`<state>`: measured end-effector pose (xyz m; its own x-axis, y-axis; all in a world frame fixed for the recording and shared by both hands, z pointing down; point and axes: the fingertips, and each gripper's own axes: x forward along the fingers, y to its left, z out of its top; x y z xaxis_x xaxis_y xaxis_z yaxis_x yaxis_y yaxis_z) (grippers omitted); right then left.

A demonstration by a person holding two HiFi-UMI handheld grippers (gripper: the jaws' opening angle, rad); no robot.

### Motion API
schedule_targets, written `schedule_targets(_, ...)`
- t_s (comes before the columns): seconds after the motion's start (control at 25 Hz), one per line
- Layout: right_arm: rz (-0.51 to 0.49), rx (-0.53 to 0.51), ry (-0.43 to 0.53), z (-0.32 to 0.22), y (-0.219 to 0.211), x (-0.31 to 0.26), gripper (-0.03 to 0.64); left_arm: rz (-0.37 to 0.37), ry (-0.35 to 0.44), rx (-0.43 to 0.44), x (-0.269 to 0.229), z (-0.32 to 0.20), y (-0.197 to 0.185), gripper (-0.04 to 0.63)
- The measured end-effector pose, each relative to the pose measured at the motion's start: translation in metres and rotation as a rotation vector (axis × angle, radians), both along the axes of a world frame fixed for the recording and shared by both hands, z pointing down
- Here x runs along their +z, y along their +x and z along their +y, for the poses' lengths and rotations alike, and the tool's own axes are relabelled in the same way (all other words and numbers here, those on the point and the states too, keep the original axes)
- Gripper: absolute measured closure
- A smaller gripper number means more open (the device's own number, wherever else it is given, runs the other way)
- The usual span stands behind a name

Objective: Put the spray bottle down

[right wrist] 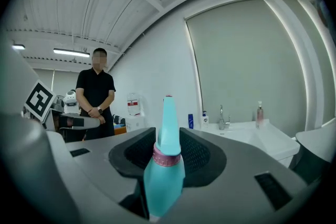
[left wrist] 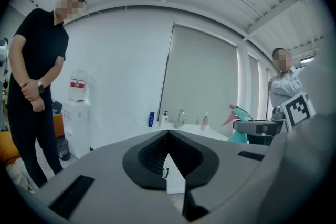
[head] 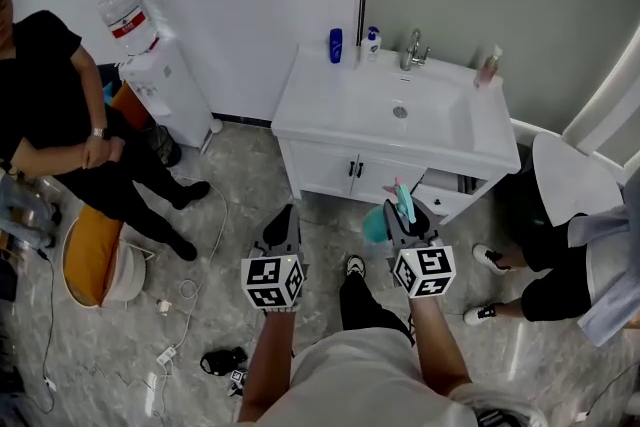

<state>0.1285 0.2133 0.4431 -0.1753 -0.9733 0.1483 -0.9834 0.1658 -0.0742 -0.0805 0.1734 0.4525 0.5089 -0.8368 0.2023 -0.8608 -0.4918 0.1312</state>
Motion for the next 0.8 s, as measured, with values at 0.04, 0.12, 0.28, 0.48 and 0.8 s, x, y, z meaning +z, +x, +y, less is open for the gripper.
schedule_targets(0.04,-0.007,-0.007,-0.003,-0.020,0.007,0.001,0.460,-0.003,-0.002,-0.005,0.000,-0.019,0.007,0.594)
schedule_targets(0.12,-0.021,-0.018,-0.005,-0.059,0.022,-0.001,0.460,-0.007,-0.008,-0.015,-0.001,-0.058,0.022,0.594)
schedule_targets(0.28,-0.055,-0.037,0.002,-0.132,0.055,-0.013,0.460,-0.019,-0.006,-0.023,-0.011,-0.131,0.058,0.594)
schedule_targets(0.48,-0.055,-0.061,0.008,-0.208,0.085,-0.020,0.460,-0.036,-0.009,-0.056,-0.019,-0.200,0.084,0.594)
schedule_targets(0.8,-0.010,-0.068,-0.027,-0.280,0.097,-0.008,0.460,-0.044,-0.032,-0.091,-0.013,-0.261,0.082,0.594)
